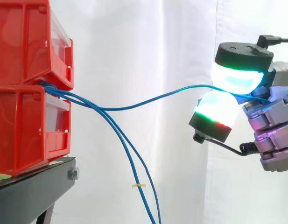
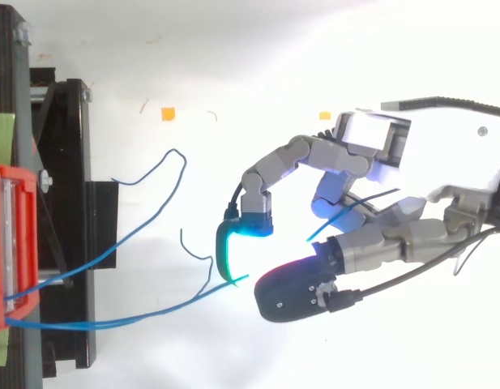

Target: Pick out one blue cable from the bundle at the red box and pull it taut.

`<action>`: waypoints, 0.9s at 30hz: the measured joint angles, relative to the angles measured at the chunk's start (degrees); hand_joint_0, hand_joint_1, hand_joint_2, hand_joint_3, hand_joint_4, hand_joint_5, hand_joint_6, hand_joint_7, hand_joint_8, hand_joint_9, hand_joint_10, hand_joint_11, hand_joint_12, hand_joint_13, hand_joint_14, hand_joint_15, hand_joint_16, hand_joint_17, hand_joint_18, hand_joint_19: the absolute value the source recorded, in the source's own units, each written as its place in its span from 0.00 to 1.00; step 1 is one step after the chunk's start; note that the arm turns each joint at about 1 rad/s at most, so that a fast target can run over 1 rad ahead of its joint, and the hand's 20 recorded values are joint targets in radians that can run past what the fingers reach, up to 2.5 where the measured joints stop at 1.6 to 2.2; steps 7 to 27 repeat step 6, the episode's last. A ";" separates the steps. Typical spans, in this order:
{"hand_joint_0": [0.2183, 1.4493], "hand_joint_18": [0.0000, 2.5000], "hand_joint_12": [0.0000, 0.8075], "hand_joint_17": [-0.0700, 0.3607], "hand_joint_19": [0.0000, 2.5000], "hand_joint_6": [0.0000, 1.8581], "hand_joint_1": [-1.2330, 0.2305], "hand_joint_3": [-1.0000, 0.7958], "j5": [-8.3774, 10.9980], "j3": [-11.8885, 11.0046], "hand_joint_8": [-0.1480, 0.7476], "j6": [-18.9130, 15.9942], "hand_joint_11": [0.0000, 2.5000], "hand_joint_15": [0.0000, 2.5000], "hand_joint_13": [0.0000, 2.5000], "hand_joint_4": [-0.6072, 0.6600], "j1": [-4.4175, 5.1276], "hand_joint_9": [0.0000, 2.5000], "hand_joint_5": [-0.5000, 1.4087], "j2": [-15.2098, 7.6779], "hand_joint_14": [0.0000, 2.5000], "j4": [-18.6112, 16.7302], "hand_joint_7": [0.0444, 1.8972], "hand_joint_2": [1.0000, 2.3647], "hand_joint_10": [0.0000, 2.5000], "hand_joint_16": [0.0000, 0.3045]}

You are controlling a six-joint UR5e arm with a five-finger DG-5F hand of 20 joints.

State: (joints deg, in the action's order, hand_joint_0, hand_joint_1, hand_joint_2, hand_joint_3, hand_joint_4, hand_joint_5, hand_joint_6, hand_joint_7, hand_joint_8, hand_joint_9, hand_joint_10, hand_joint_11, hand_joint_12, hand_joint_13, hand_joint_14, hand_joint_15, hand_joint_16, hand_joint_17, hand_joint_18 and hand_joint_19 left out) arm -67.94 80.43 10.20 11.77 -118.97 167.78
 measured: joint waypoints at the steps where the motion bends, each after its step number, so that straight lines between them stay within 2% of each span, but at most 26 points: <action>1: 0.40 0.53 0.48 0.42 0.65 0.50 0.32 0.48 0.00 0.00 0.55 0.00 0.45 0.38 0.45 0.45 0.00 0.55 0.19 0.01 0.97 0.00 0.49 0.02 0.86 0.16; 27: 0.40 0.53 0.47 0.42 0.66 0.50 0.32 0.48 0.00 -0.01 0.54 0.00 0.44 0.38 0.45 0.45 0.01 0.55 0.19 -0.01 0.97 0.00 0.49 0.02 0.86 0.16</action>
